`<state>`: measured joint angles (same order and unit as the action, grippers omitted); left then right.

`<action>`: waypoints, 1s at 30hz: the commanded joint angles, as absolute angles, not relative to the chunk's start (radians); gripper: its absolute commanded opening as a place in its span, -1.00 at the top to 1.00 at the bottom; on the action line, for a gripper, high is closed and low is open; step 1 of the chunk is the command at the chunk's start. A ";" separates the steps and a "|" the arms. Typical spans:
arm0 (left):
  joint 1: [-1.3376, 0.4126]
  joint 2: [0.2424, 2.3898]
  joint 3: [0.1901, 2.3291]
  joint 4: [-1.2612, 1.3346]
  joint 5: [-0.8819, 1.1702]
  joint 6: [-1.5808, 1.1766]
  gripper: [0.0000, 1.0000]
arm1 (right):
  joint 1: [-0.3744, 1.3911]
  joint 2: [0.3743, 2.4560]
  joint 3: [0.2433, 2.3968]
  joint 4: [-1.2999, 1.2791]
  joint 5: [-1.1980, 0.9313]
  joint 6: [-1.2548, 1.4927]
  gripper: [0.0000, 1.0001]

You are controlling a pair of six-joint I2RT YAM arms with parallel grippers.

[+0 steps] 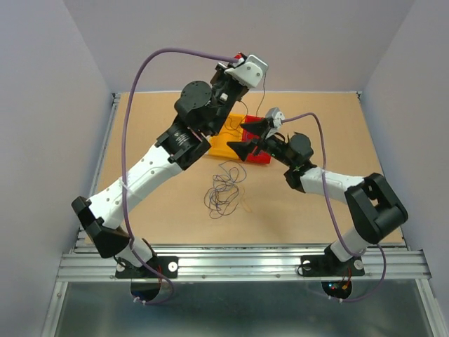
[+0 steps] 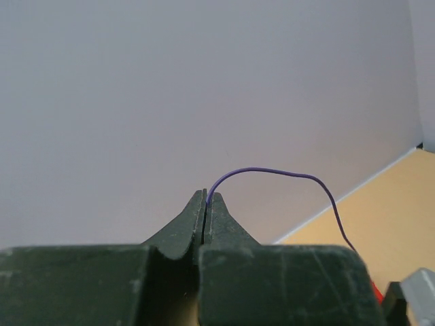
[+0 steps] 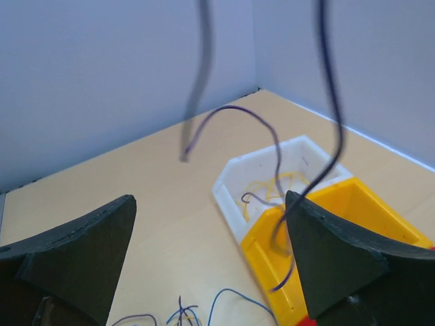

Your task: Untangle the cables

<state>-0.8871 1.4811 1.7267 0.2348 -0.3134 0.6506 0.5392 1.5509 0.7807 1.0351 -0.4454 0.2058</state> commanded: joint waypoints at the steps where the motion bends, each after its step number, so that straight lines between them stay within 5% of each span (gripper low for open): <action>1: -0.847 1.512 1.756 0.233 -0.371 0.540 1.00 | 0.549 1.624 0.906 1.157 -0.426 0.215 -0.86; 13: -0.621 1.680 1.784 0.195 -0.196 0.370 1.00 | 0.549 1.871 1.051 1.157 -0.309 0.244 -0.75; 19: -0.545 1.707 1.836 0.114 -0.048 0.262 1.00 | 0.549 1.898 1.043 1.155 -0.121 0.262 -0.17; 30: -0.396 1.758 1.795 0.080 0.300 0.091 1.00 | 0.551 1.888 0.996 1.155 -0.038 0.247 0.37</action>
<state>-0.4335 1.7477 1.7695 0.0616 0.1272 0.1795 0.5392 1.9068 1.0004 1.0855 -0.0940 0.2588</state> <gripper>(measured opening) 0.037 0.347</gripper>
